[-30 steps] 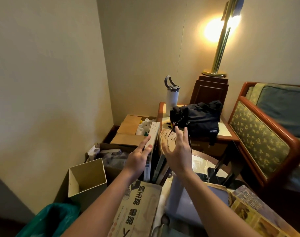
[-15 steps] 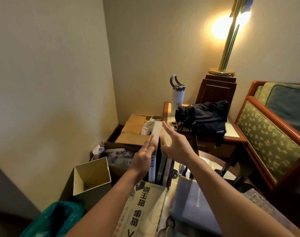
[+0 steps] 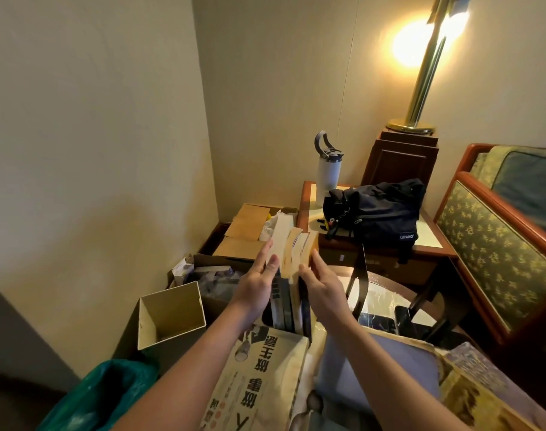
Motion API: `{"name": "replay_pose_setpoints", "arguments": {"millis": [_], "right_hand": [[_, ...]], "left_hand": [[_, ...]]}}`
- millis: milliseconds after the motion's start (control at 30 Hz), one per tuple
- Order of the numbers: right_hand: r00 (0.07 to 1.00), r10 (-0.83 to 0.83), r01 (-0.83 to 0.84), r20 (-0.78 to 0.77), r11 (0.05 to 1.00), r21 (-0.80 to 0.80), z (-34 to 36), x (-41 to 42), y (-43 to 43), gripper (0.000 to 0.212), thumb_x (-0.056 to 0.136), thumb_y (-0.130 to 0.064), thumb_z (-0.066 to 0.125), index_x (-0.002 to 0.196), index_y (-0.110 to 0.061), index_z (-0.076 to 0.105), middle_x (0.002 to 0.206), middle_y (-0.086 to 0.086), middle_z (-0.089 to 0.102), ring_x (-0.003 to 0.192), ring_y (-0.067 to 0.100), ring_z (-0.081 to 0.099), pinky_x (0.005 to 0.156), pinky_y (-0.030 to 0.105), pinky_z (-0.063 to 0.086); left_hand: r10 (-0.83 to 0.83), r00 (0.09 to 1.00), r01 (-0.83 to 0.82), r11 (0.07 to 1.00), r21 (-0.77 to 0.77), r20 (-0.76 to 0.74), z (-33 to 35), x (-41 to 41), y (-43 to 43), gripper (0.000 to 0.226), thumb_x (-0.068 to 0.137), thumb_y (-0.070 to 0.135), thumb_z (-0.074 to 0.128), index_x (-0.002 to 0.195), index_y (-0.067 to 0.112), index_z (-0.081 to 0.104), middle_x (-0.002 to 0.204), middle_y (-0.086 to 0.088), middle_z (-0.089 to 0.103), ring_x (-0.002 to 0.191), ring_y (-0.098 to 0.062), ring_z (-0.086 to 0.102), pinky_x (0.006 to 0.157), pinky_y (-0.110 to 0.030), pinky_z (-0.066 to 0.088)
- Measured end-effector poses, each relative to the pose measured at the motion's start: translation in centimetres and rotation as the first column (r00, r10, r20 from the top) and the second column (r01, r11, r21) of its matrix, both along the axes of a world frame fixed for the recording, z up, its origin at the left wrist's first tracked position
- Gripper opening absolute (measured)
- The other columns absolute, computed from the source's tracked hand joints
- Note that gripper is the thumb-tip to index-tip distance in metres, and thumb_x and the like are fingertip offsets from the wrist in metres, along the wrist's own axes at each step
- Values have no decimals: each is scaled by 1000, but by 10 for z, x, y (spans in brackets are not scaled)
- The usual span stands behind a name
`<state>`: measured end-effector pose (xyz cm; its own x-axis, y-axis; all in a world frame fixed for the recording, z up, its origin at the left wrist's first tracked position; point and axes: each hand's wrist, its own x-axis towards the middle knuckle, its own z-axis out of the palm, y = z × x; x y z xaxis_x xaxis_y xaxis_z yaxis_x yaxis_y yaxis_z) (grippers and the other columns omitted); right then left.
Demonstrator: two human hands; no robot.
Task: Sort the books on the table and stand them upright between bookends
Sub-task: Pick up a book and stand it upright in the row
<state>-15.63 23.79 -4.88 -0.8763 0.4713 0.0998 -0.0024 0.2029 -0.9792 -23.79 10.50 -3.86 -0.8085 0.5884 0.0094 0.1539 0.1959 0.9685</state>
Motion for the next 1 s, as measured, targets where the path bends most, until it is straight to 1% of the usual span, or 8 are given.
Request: {"name": "replay_pose_setpoints", "arguments": {"millis": [100,200,367,467,600,700,800,1000], "right_hand": [[999,-33,29,-17,984,-174,2,-1,2,44,108,-28,39,150,-40,31,135,-22,53,107,-10,58,78,10,49],[1000,21,-19,10,977,-212,-3,-1,2,57,107,-37,38,157,-42,11,160,-11,30,134,8,43,103,28,45],[994,112,-109,17,988,-113,-2,-1,7,54,101,-51,41,146,-63,14,164,-11,23,150,18,24,119,48,32],[990,133,-131,43,990,-51,1,3,11,72,91,-67,46,152,-53,11,166,-11,15,153,16,13,122,44,24],[989,118,-127,91,987,95,-2,13,11,97,73,-87,53,152,-55,6,165,-10,18,148,16,27,118,48,33],[993,72,-90,98,977,191,0,16,14,99,76,-85,51,156,-46,8,162,-4,28,146,18,33,115,46,38],[998,0,-14,70,979,205,6,21,13,93,81,-72,54,157,-38,13,161,-1,32,146,19,33,115,44,36],[997,-27,10,76,977,212,11,33,11,98,80,-59,61,159,-30,10,158,0,37,144,18,36,109,28,35]], "left_hand": [[-12,999,9,998,-54,-41,1,7,4,55,98,66,27,151,57,14,159,6,35,142,-25,39,115,-47,36],[3,999,-7,997,-78,-53,3,10,7,52,104,51,27,154,49,14,158,8,35,142,-21,38,114,-41,37],[23,999,-24,999,34,43,3,10,9,49,104,51,32,152,52,21,157,6,39,139,-19,42,116,-49,36],[19,1000,-19,1000,2,22,2,12,8,50,103,53,31,152,53,20,155,6,42,138,-19,44,114,-51,38],[1,1000,-1,1000,2,17,3,12,6,51,103,55,31,152,53,19,157,7,37,142,-20,39,116,-49,36],[36,999,-36,999,-14,-14,4,14,4,53,101,58,32,153,50,20,158,6,37,144,-20,36,117,-41,32],[79,994,-83,996,-44,-81,3,19,1,53,103,52,33,154,43,23,156,5,40,143,-19,37,107,-29,33],[101,990,-108,991,-73,-100,-1,23,-1,59,101,55,35,156,38,23,153,4,44,141,-19,40,104,-27,36]]}}
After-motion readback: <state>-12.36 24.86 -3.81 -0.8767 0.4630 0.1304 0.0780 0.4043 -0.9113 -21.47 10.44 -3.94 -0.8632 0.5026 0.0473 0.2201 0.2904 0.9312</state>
